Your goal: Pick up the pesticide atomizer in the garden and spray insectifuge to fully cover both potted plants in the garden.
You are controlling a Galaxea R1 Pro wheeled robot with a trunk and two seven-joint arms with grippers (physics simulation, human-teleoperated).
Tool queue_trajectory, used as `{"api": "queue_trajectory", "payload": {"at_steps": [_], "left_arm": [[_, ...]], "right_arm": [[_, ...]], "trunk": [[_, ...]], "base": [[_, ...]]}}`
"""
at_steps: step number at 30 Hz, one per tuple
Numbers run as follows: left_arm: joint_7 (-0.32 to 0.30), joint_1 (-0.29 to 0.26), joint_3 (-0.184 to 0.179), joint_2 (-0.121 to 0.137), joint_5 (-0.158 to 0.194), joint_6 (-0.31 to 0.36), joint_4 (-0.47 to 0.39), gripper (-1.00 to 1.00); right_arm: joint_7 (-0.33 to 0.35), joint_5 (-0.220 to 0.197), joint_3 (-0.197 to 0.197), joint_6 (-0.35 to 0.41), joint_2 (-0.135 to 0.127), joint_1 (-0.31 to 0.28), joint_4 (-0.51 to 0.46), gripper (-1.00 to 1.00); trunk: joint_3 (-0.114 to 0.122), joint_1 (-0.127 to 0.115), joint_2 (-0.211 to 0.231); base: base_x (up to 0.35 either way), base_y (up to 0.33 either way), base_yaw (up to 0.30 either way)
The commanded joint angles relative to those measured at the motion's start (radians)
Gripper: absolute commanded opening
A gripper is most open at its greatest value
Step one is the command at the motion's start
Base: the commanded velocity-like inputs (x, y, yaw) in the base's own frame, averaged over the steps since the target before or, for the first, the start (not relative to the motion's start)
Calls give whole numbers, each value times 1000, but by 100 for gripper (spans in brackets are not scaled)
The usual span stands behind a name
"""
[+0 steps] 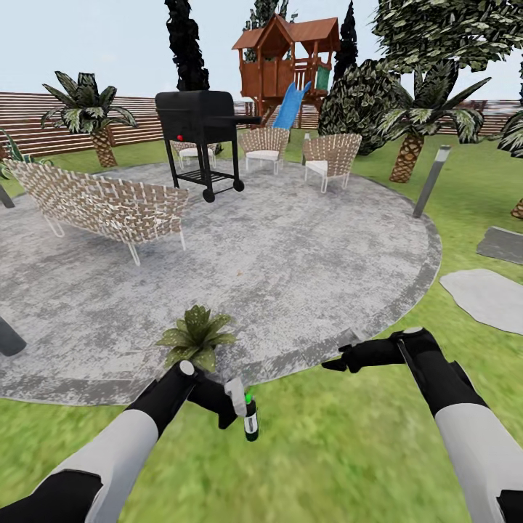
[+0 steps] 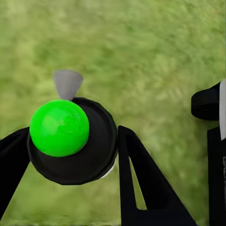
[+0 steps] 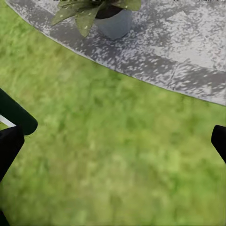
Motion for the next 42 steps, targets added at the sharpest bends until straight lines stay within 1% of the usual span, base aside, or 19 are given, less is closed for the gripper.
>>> {"api": "queue_trajectory", "payload": {"at_steps": [1, 5, 23, 24, 28, 32, 33, 35, 37, 39, 40, 42], "left_arm": [[-4, 0, 1, 0, -11, 2, -1, -100], [-5, 0, 1, 1, -21, 3, -2, -100], [-8, 0, 0, -2, -24, 4, -3, -100], [-12, 0, 0, -3, -24, 4, -3, -100], [-95, -2, -1, -4, -26, 5, -3, -100], [-120, -3, -1, -4, -27, 6, -3, -100], [-122, -3, -1, -3, -27, 6, -3, -100], [-125, -3, -2, -2, -29, 6, -3, -100], [-126, -4, -2, -1, -66, 6, -2, -100], [-126, -4, -2, -4, -132, 16, -1, -100], [-126, -4, -2, -5, -153, 37, -1, -100], [-131, -4, -2, -5, -167, 59, -1, -100]], "right_arm": [[8, 6, -3, 8, 0, -1, -2, 100], [10, 4, -7, 7, -1, -1, -4, 100], [12, -1, -10, 9, -8, 0, 0, 100], [10, -1, -9, 9, -7, 1, 1, 100], [5, 1, -6, 8, -1, 1, 1, 100], [3, 3, 0, 9, 2, 1, 1, 100], [2, 3, 1, 9, 2, 1, 2, -100], [2, 3, 2, 9, 2, 1, 2, -100], [3, 4, 3, 9, 3, 1, 0, -100], [4, 4, 3, 9, 3, 1, 0, -100], [4, 4, 4, 9, 3, 1, -1, -100], [5, 3, 4, 9, 4, 1, -1, -100]], "trunk": [[-1, 0, 0], [-1, 0, 0], [-1, 0, 0], [-1, 0, 0], [-1, 0, 0], [-1, 0, 0], [-1, 0, 0], [-1, 0, 0], [-1, 0, 0], [-1, 0, 0], [-1, 0, 0], [-1, 0, 0]], "base": [[0, 0, 0], [0, 0, 0], [0, 0, 0], [0, 0, 0], [0, 0, 0], [0, 0, 0], [0, 0, 0], [0, 0, 0], [0, 0, 0], [0, 0, 0], [0, 0, 0], [0, 0, 0]]}}
